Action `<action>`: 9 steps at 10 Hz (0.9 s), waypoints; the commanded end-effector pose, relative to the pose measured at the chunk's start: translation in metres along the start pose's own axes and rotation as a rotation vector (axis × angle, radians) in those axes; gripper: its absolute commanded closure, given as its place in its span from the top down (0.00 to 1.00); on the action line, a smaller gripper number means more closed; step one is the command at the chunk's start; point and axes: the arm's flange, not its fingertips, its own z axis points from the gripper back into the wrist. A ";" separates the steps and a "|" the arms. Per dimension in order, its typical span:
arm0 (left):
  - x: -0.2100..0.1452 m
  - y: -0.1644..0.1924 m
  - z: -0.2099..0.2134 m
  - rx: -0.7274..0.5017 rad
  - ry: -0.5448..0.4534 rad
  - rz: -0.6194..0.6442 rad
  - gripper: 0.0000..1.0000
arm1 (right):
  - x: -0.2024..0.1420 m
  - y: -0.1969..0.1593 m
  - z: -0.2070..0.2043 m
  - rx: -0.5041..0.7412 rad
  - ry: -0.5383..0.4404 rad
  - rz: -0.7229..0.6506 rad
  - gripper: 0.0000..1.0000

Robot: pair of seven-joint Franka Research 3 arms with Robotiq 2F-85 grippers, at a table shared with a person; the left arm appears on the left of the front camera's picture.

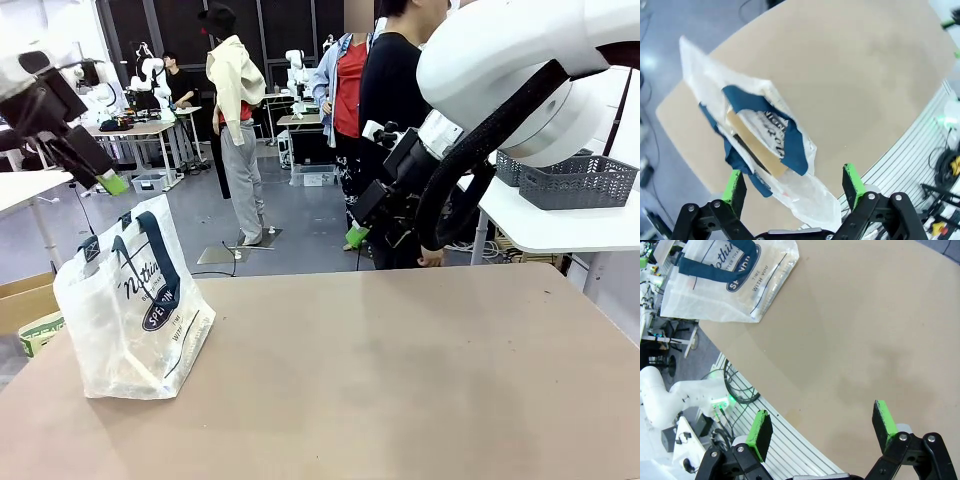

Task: Transfer purchased items from the store into the shopping bag.
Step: Move the Reusable shopping bag to the right side of the table.

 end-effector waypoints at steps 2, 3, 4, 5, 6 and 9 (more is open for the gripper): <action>-0.010 -0.012 0.014 -0.097 -0.155 -0.179 1.00 | -0.001 0.000 -0.001 0.003 0.001 -0.011 1.00; -0.008 -0.010 0.014 -0.092 -0.137 -0.133 1.00 | -0.001 0.000 -0.001 0.003 0.001 -0.011 1.00; -0.001 -0.013 0.018 -0.044 -0.085 -0.131 1.00 | -0.001 0.000 -0.001 0.003 0.001 -0.011 1.00; -0.001 -0.013 0.018 -0.044 -0.085 -0.131 1.00 | -0.001 0.000 -0.001 0.003 0.001 -0.011 1.00; -0.001 -0.013 0.018 -0.044 -0.085 -0.131 1.00 | -0.001 0.000 -0.001 0.003 0.001 -0.011 1.00; -0.001 -0.013 0.018 -0.044 -0.085 -0.131 1.00 | -0.001 0.000 -0.001 0.003 0.001 -0.011 1.00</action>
